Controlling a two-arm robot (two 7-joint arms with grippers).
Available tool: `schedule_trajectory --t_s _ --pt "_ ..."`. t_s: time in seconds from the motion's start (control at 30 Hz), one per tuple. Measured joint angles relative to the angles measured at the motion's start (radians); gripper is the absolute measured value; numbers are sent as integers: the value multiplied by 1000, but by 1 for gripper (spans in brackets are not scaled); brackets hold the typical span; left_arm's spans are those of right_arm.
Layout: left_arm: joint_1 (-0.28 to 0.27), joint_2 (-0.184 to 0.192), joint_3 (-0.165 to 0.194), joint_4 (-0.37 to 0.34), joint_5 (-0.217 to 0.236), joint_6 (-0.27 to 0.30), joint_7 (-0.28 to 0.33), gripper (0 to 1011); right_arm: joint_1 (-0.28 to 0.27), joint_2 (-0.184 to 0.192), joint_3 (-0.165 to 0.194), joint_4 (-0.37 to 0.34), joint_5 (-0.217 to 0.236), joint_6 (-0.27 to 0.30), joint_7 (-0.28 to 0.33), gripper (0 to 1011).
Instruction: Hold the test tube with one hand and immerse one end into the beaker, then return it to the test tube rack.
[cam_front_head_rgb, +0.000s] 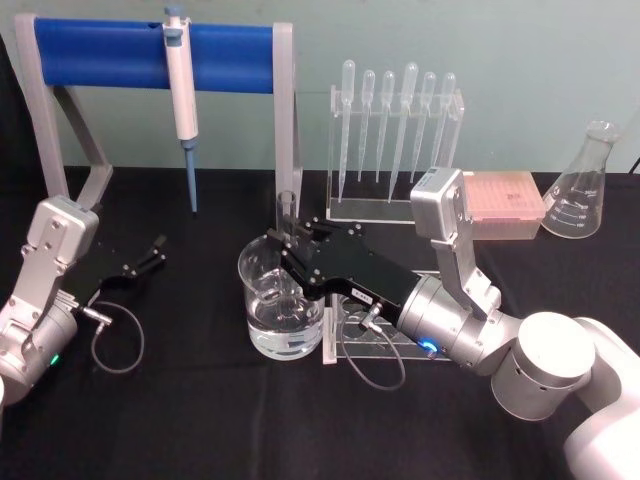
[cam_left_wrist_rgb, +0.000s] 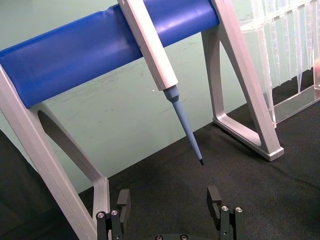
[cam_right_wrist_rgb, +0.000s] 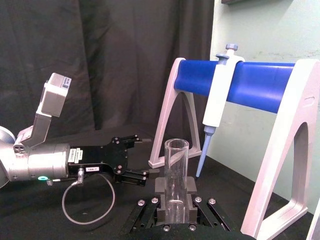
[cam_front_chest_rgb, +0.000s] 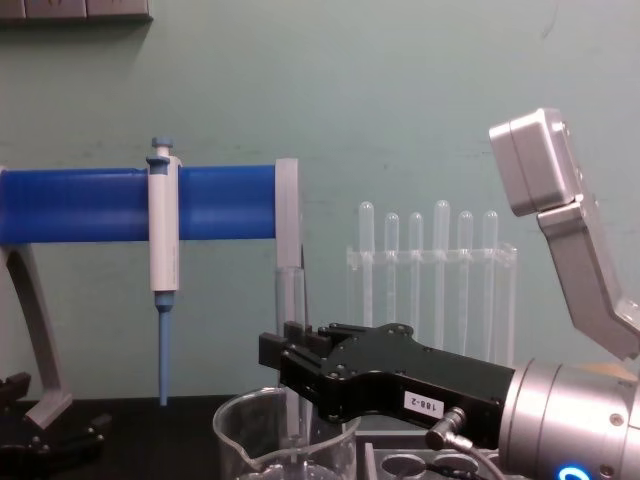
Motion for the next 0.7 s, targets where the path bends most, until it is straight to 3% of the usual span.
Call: schedule_trajectory --t_s 0.7 --pt "0 0 0 0 0 0 0 1000 0 0 0 0 0 0 0 224"
